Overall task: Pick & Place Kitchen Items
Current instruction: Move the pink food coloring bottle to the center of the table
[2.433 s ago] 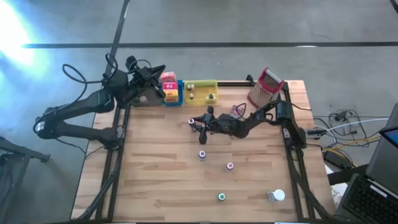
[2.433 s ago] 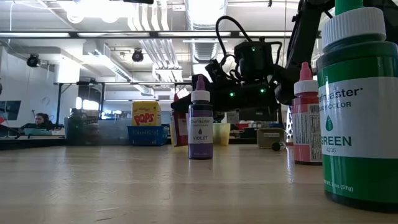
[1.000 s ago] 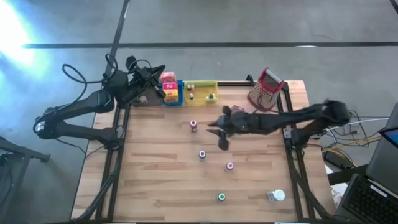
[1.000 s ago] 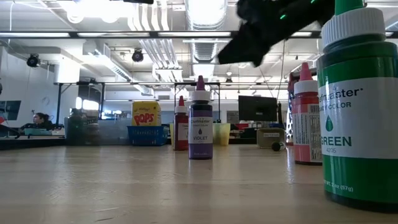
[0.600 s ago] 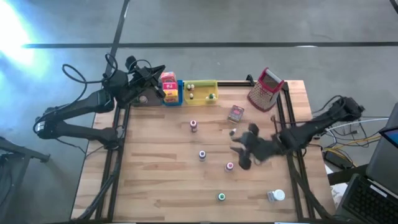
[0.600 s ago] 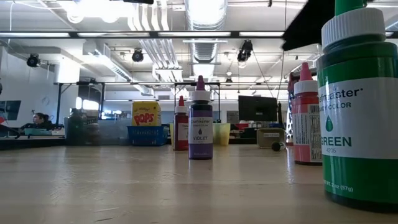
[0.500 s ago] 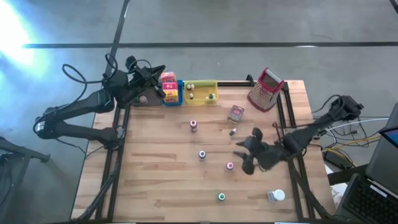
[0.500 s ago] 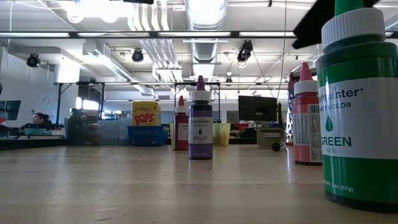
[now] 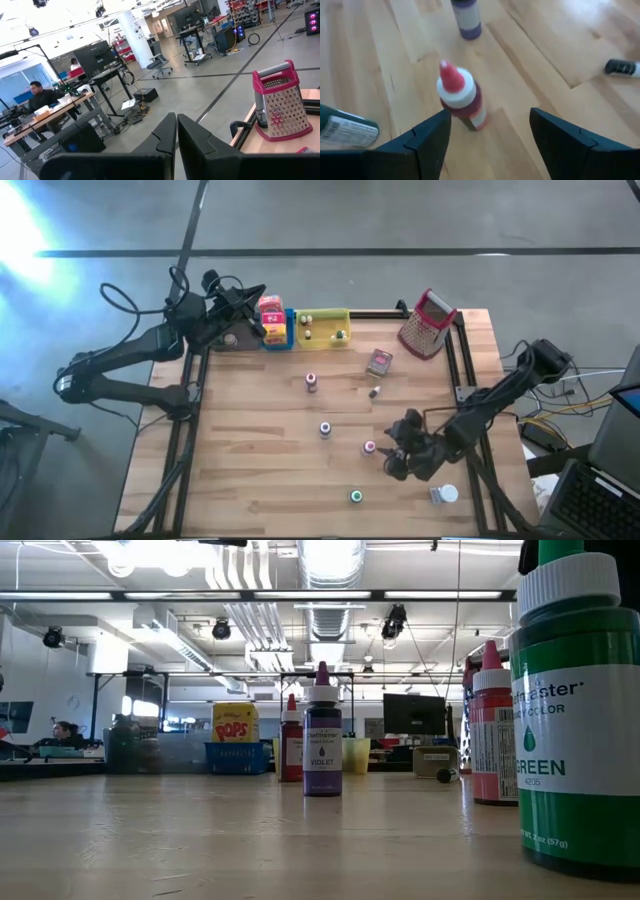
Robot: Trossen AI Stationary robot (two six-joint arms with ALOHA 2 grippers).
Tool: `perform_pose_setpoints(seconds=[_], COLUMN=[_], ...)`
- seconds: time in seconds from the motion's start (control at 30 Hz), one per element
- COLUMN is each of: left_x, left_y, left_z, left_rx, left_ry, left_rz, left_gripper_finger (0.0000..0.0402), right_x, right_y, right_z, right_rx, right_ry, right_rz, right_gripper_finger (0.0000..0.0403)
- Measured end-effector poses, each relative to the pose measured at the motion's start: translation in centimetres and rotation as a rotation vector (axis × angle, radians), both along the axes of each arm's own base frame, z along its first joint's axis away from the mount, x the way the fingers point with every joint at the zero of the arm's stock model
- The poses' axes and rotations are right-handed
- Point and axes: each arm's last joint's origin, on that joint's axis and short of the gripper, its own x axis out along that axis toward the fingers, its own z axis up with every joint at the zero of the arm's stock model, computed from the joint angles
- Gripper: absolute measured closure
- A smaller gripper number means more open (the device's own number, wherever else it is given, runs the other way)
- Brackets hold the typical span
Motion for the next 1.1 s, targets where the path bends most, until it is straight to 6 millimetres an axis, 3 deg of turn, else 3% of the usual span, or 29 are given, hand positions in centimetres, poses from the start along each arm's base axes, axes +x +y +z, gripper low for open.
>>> perform_pose_setpoints(seconds=[0.2, 0.53, 0.87, 1.1], left_x=[0.0, 0.0, 0.0, 0.0], left_y=[0.0, 0.0, 0.0, 0.0], left_z=[0.0, 0.0, 0.0, 0.0], left_rx=[0.000, 0.000, 0.000, 0.000], left_ry=[0.000, 0.000, 0.000, 0.000], left_rz=[0.000, 0.000, 0.000, 0.000], left_gripper_finger=[0.0380, 0.0380, 0.0380, 0.0380], right_x=[0.3, 0.8, 1.3, 1.8], right_y=[0.8, 0.8, 0.9, 0.8], right_z=[-1.0, -0.9, -0.8, -1.1], right_rx=[0.041, 0.138, 0.027, -0.016], right_ry=[-0.003, -0.059, -0.064, -0.057], right_rz=[-0.023, -0.115, 0.016, 0.048], right_gripper_finger=[0.0124, 0.0129, 0.0154, 0.0149])
